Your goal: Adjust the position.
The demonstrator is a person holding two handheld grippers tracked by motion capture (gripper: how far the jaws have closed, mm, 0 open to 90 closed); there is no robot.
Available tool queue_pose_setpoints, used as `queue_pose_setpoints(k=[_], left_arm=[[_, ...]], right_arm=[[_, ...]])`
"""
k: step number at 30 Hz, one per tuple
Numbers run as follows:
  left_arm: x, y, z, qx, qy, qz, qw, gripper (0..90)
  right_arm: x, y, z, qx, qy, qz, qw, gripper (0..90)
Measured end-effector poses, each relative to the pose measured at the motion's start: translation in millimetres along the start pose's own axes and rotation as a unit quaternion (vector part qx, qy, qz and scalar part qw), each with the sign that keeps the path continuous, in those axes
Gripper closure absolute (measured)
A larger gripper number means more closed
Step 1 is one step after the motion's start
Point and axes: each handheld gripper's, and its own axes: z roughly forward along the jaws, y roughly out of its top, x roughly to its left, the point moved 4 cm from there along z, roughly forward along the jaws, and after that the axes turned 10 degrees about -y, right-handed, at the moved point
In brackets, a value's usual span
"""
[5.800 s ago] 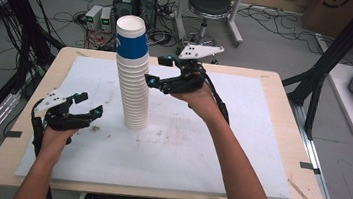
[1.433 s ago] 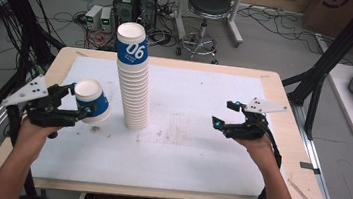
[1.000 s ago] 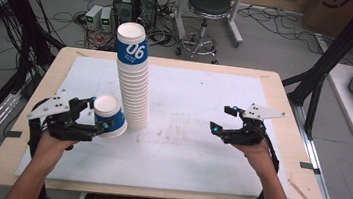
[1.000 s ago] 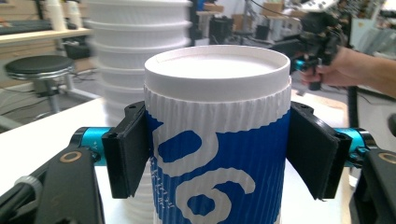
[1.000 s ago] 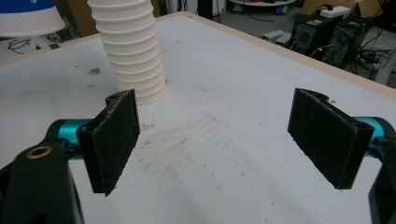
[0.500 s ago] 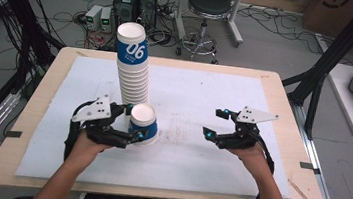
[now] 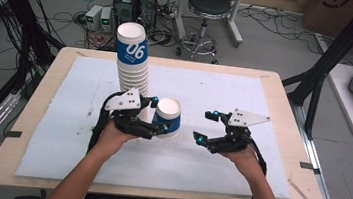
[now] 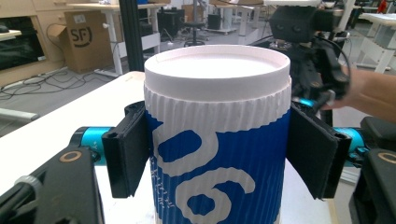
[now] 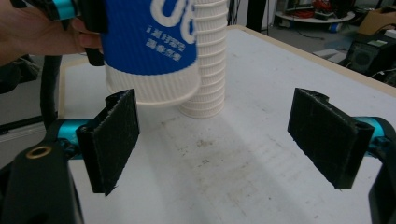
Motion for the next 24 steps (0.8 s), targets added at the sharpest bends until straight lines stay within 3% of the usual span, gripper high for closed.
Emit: queue_pose_setpoints(k=[5, 15, 24], left_arm=[[1.3, 1.4, 13.9, -0.003, -0.008, -0.001, 1.0000, 27.7], [5.6, 7.3, 21.3, -0.007, -0.011, -0.003, 0.9999, 27.7], [3.1, 11.5, 32.7, -0.010, -0.027, -0.002, 0.9996, 27.8]], right_arm=[[5.5, -1.7, 7.1, -0.002, 0.012, 0.001, 0.9999, 17.0], [11.9, 4.0, 15.5, -0.018, 0.018, -0.006, 0.9996, 17.0], [21.5, 6.8, 35.0, -0.011, 0.044, -0.011, 0.9989, 18.5]])
